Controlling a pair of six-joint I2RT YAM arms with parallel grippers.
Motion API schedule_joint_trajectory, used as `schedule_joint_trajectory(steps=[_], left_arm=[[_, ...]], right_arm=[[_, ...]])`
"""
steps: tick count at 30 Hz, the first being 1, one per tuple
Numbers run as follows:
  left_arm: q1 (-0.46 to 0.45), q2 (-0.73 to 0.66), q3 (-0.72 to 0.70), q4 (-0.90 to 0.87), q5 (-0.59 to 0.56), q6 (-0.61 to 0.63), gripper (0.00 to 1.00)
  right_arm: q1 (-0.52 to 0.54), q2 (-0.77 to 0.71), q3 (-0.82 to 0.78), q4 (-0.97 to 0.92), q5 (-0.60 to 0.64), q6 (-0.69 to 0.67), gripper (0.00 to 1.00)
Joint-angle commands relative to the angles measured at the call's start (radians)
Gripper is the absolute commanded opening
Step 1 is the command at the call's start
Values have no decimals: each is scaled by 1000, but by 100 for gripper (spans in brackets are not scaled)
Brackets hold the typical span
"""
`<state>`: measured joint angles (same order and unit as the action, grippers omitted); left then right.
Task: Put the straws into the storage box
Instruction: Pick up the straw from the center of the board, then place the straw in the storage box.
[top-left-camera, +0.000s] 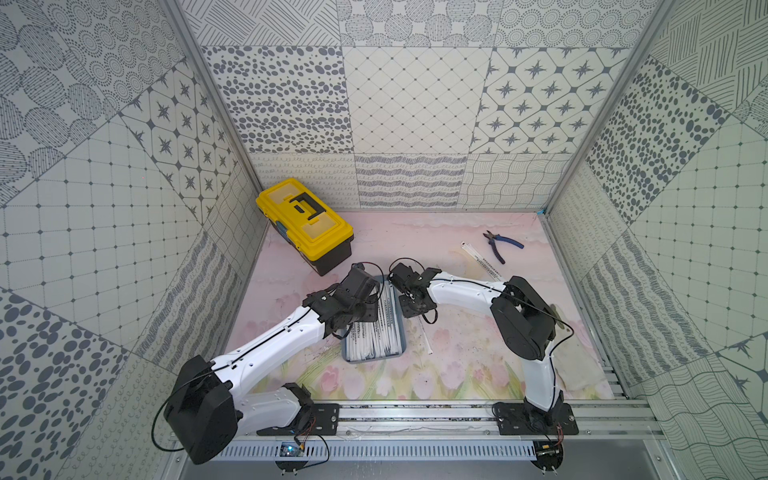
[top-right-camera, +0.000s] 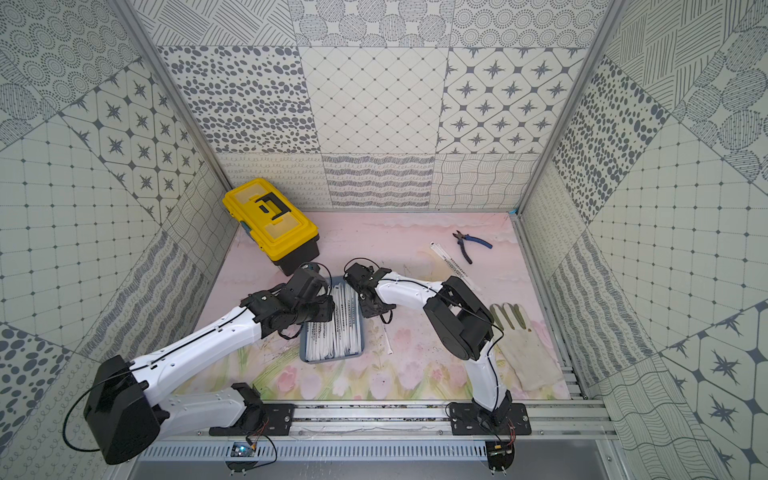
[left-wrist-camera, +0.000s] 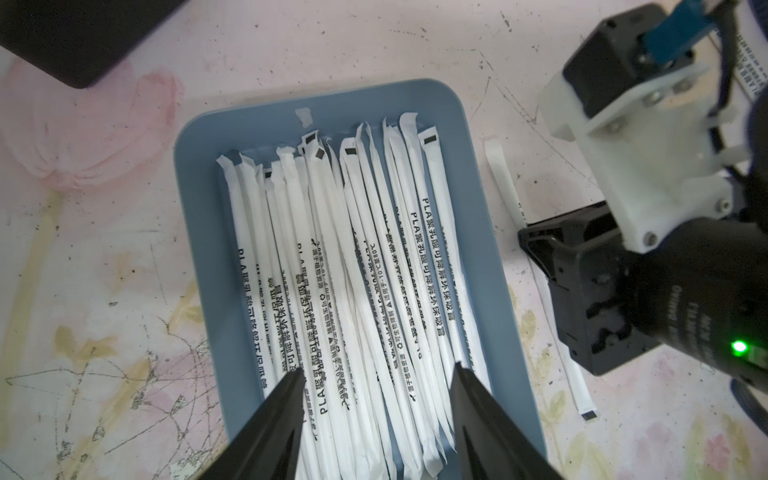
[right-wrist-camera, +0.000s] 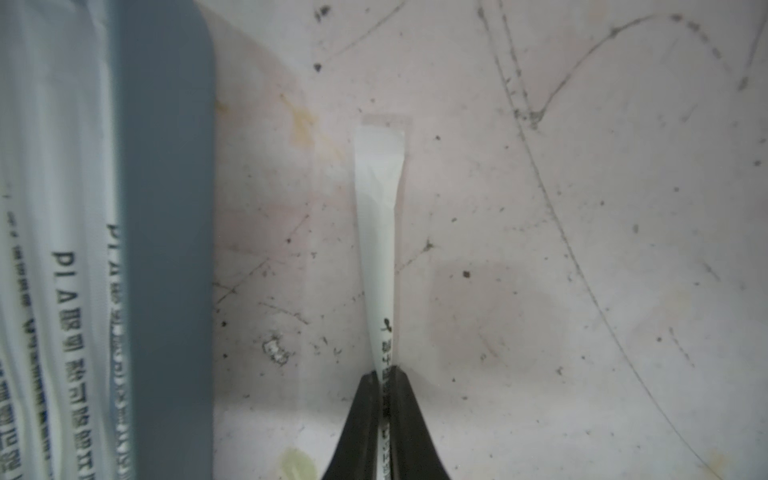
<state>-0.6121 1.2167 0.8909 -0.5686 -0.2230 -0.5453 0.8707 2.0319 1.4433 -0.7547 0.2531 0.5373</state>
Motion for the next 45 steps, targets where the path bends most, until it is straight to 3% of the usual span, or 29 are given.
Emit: schedule_joint_trajectory(steps=[1, 9, 14, 21, 31, 45], left_arm=[[46, -47, 7, -55, -16, 38, 61], [103, -118, 2, -117, -48, 59, 60], [119, -142, -28, -116, -38, 53, 60], [128, -152, -47, -100, -9, 58, 61], [129, -140, -66, -65, 31, 42, 61], [129, -137, -50, -61, 35, 49, 60]], right_arm=[[13, -79, 41, -37, 61, -9, 9], [96, -162, 120, -40, -77, 149, 9], [125, -69, 171, 57, -99, 224, 8], [109, 58, 268, 81, -92, 219, 8], [100, 130, 241, 103, -102, 248, 9], [82, 41, 225, 67, -104, 229, 23]])
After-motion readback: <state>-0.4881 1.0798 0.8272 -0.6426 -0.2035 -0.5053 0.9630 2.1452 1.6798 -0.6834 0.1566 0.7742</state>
